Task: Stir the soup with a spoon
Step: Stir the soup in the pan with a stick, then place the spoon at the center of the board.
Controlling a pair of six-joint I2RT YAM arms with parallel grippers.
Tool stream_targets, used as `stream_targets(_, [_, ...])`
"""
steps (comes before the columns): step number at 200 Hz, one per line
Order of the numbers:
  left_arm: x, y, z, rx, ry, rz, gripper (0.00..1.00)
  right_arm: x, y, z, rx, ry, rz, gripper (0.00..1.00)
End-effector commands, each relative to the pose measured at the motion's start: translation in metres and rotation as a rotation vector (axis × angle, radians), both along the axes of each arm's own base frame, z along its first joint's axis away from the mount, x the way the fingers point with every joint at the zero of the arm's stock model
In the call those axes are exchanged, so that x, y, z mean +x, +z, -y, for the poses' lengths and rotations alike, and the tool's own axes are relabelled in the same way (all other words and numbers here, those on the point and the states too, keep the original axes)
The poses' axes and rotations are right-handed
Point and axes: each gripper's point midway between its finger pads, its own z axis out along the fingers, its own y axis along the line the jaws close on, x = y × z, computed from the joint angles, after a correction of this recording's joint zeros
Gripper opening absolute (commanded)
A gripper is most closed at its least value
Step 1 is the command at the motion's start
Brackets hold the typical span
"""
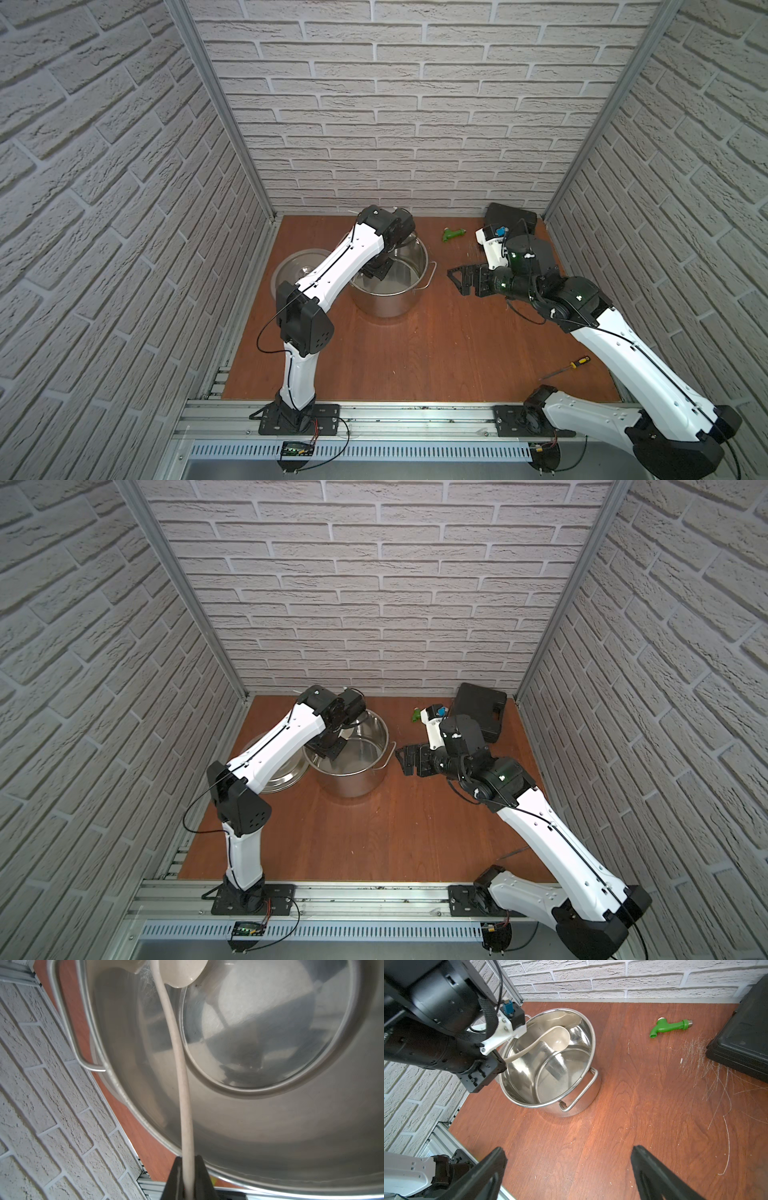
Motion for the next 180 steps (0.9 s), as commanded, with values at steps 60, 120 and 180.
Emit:
stream_targets(60, [-0.09,0.01,0.028,-0.061,-0.029,-0.106,0.0,-0.028,0.007,0.032,-0.036,-0.056,0.055,0.98])
stream_targets(120, [-0.079,0.115,-0.007,-0.212,0.093,0.243,0.0,-0.04,0.02,0.057,-0.068,-0.129,0.09,1.0])
stream_targets(180, [-0.083,0.135,0.175,-0.923,-0.171,0.374,0.0,-0.077,0.051,0.109,0.058,-0.339,0.176,1.0])
